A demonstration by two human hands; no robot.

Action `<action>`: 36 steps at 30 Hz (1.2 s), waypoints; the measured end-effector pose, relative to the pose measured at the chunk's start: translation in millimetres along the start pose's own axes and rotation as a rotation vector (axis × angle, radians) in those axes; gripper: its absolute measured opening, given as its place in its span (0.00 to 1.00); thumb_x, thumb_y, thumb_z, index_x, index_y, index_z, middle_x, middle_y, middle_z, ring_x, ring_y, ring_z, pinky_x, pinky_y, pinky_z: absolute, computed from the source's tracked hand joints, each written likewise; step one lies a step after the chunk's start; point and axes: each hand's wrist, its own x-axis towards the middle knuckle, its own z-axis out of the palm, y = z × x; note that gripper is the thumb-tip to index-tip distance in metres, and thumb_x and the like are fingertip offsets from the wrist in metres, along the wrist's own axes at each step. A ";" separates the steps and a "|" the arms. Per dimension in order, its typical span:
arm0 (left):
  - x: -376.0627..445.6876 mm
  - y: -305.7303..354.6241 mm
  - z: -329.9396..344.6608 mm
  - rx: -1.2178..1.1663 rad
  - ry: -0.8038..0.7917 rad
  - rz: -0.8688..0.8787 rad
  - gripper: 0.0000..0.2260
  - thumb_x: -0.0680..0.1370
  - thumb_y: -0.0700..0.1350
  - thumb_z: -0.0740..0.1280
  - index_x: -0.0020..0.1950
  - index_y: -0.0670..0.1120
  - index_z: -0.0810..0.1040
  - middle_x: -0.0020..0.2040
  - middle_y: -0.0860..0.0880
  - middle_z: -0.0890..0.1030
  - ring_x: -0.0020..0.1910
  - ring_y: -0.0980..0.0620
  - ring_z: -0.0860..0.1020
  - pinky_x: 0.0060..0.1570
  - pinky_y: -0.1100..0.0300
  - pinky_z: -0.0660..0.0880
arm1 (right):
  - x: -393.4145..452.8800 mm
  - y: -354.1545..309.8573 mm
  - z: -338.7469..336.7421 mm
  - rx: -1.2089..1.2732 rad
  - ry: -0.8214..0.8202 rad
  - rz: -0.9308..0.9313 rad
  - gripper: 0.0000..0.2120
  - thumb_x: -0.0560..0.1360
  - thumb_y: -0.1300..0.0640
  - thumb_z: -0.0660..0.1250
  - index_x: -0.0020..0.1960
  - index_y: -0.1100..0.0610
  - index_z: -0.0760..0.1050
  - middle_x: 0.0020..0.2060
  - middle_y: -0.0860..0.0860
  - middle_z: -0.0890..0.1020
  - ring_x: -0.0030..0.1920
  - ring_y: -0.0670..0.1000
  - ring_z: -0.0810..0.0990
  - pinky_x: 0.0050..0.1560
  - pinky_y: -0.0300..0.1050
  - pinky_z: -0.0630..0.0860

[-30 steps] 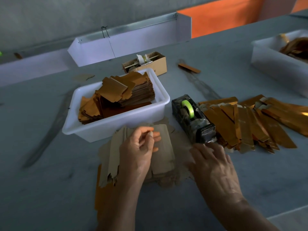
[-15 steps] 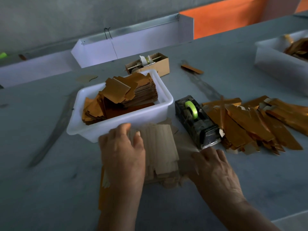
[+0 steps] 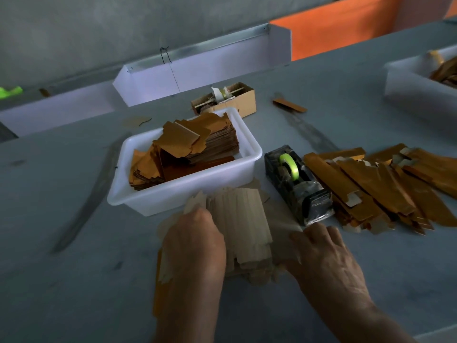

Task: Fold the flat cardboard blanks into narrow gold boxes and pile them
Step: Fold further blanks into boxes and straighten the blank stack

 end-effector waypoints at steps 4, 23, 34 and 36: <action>6.0 -9.2 -1.7 -0.052 0.068 0.010 0.05 0.80 0.43 0.61 0.53 0.48 0.76 0.38 0.53 0.71 0.39 0.54 0.71 0.38 0.61 0.68 | -1.5 1.6 0.7 -0.001 0.018 0.004 0.22 0.75 0.40 0.61 0.67 0.43 0.64 0.60 0.45 0.64 0.58 0.48 0.62 0.57 0.37 0.66; -41.1 35.0 20.2 -0.471 0.303 0.751 0.12 0.77 0.49 0.60 0.48 0.47 0.82 0.40 0.51 0.78 0.35 0.56 0.76 0.31 0.64 0.77 | 8.1 -1.8 -42.6 1.769 -0.124 0.423 0.09 0.65 0.57 0.66 0.41 0.60 0.80 0.37 0.55 0.84 0.38 0.51 0.83 0.39 0.42 0.79; -7.1 23.5 2.2 -1.164 -0.520 0.029 0.17 0.71 0.48 0.75 0.58 0.52 0.78 0.49 0.54 0.84 0.48 0.56 0.82 0.50 0.57 0.78 | 12.7 12.2 -30.6 1.635 -0.166 0.382 0.09 0.64 0.55 0.67 0.40 0.60 0.80 0.39 0.54 0.83 0.40 0.50 0.82 0.41 0.43 0.78; -7.8 23.2 4.5 -1.119 -0.548 0.052 0.14 0.71 0.47 0.75 0.55 0.52 0.80 0.47 0.54 0.85 0.46 0.56 0.83 0.48 0.59 0.78 | 11.9 12.3 -28.5 1.633 -0.179 0.374 0.09 0.64 0.56 0.67 0.40 0.59 0.81 0.40 0.56 0.84 0.41 0.52 0.82 0.40 0.43 0.79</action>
